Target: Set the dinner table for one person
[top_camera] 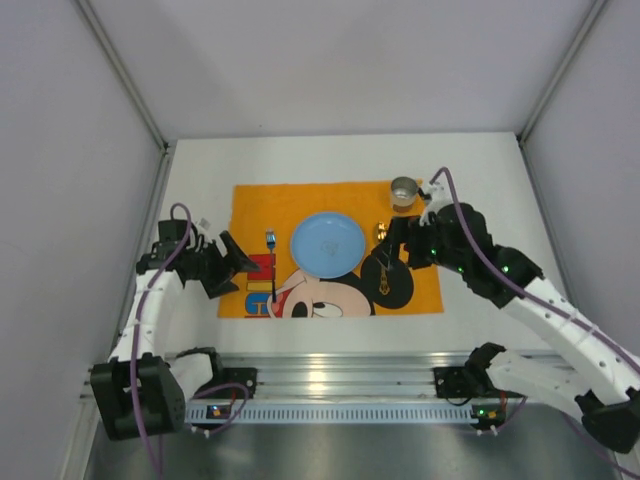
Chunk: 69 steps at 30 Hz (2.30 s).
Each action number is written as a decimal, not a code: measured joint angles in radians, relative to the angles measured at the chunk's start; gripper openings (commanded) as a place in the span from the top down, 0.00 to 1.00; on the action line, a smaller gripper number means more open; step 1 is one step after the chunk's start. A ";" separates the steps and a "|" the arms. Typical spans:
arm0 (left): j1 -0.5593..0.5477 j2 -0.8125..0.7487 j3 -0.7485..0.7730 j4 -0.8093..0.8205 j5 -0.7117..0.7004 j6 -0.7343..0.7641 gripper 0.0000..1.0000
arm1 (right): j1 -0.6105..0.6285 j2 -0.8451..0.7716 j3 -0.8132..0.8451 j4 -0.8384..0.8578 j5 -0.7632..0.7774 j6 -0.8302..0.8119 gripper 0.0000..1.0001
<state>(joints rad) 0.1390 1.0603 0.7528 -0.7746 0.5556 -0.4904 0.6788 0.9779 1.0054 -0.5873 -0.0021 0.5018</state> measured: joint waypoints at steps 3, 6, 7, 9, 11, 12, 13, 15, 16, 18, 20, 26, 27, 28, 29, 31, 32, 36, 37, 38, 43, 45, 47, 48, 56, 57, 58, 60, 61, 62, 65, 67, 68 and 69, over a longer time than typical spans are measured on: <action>-0.001 0.053 0.049 -0.018 -0.012 -0.006 0.11 | 0.004 -0.092 -0.110 0.014 -0.085 0.039 0.00; -0.019 0.122 0.167 -0.028 -0.100 -0.006 0.07 | 0.029 -0.111 -0.217 -0.005 -0.125 0.093 0.00; -0.034 0.151 0.225 -0.029 -0.166 -0.003 0.07 | 0.040 -0.119 -0.241 -0.018 -0.127 0.105 0.00; -0.083 0.198 0.335 -0.015 -0.343 0.010 0.08 | 0.056 -0.152 -0.254 -0.047 -0.127 0.115 0.00; -0.143 0.207 0.369 0.071 -0.522 0.047 0.08 | 0.060 -0.202 -0.246 -0.048 -0.122 0.119 0.00; -0.171 0.195 0.353 0.130 -0.595 0.080 0.08 | 0.061 -0.229 -0.234 -0.050 -0.116 0.117 0.00; -0.189 0.177 0.306 0.220 -0.641 0.114 0.08 | 0.061 -0.249 -0.216 -0.050 -0.112 0.113 0.00; -0.211 0.115 0.131 0.475 -0.695 0.201 0.08 | 0.061 -0.277 -0.183 -0.047 -0.105 0.100 0.00; -0.212 0.095 0.036 0.589 -0.707 0.241 0.07 | 0.061 -0.290 -0.170 -0.045 -0.102 0.092 0.00; -0.211 0.084 -0.148 0.799 -0.715 0.303 0.07 | 0.061 -0.316 -0.161 -0.046 -0.095 0.082 0.00; -0.211 0.125 -0.278 0.946 -0.713 0.337 0.11 | 0.061 -0.343 -0.161 -0.060 -0.084 0.082 0.00; -0.211 0.336 -0.399 1.316 -0.707 0.372 0.13 | 0.061 -0.447 -0.171 -0.096 -0.047 0.079 0.00; -0.211 0.365 -0.394 1.344 -0.708 0.381 0.14 | 0.062 -0.466 -0.175 -0.101 -0.042 0.075 0.00; -0.211 0.396 -0.384 1.365 -0.712 0.392 0.12 | 0.062 -0.495 -0.177 -0.113 -0.032 0.069 0.00; -0.211 0.417 -0.376 1.390 -0.716 0.401 0.11 | 0.063 -0.523 -0.178 -0.119 -0.019 0.061 0.00; -0.206 0.458 -0.370 1.481 -0.725 0.413 0.11 | 0.063 -0.570 -0.179 -0.123 0.002 0.038 0.00; -0.199 0.474 -0.377 1.540 -0.724 0.415 0.10 | 0.063 -0.588 -0.179 -0.126 0.009 0.024 0.00; -0.177 0.511 -0.451 1.737 -0.712 0.425 0.13 | 0.063 -0.628 -0.180 -0.128 0.040 -0.035 0.00; -0.175 0.517 -0.460 1.749 -0.708 0.428 0.01 | 0.063 -0.630 -0.180 -0.128 0.049 -0.044 0.00; -0.175 0.520 -0.460 1.754 -0.703 0.435 0.01 | 0.063 -0.630 -0.182 -0.129 0.060 -0.052 0.00; -0.175 0.519 -0.456 1.775 -0.695 0.438 0.01 | 0.064 -0.592 -0.208 -0.126 0.119 -0.056 0.00; -0.175 0.519 -0.456 1.781 -0.694 0.438 0.01 | 0.064 -0.528 -0.204 -0.122 0.142 -0.057 0.00; -0.175 0.519 -0.456 1.786 -0.694 0.438 0.01 | 0.064 -0.437 -0.195 -0.121 0.174 -0.056 0.00; -0.175 0.519 -0.456 1.788 -0.694 0.438 0.01 | 0.064 -0.386 -0.180 -0.127 0.192 -0.056 0.00; -0.175 0.519 -0.456 1.800 -0.691 0.439 0.01 | 0.024 -0.163 0.008 -0.065 0.234 -0.080 0.00; -0.175 0.519 -0.456 1.800 -0.691 0.439 0.01 | 0.012 -0.134 0.046 -0.060 0.225 -0.080 0.00; -0.175 0.519 -0.456 1.800 -0.690 0.439 0.01 | 0.003 -0.108 0.076 -0.051 0.220 -0.079 0.00; -0.175 0.519 -0.456 1.800 -0.690 0.439 0.01 | -0.012 -0.038 0.140 -0.034 0.217 -0.076 0.00; -0.175 0.519 -0.455 1.800 -0.691 0.439 0.01 | -0.015 -0.010 0.160 -0.024 0.217 -0.074 0.00; -0.175 0.519 -0.456 1.800 -0.691 0.439 0.01 | -0.017 0.023 0.176 -0.014 0.219 -0.072 0.00; -0.175 0.519 -0.456 1.800 -0.690 0.438 0.01 | -0.021 0.101 0.201 -0.013 0.229 -0.073 0.00; -0.175 0.519 -0.456 1.800 -0.690 0.439 0.01 | -0.023 0.117 0.203 -0.014 0.239 -0.074 0.00; -0.175 0.519 -0.456 1.800 -0.690 0.439 0.01 | -0.026 0.117 0.203 -0.017 0.243 -0.074 0.00; -0.175 0.519 -0.456 1.800 -0.690 0.439 0.01 | -0.029 0.115 0.204 -0.020 0.248 -0.074 0.00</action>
<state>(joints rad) -0.0364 1.5795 0.2970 1.0256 -0.1349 -0.0517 0.6502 1.0931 1.2095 -0.6075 0.2459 0.4274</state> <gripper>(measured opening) 0.987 0.996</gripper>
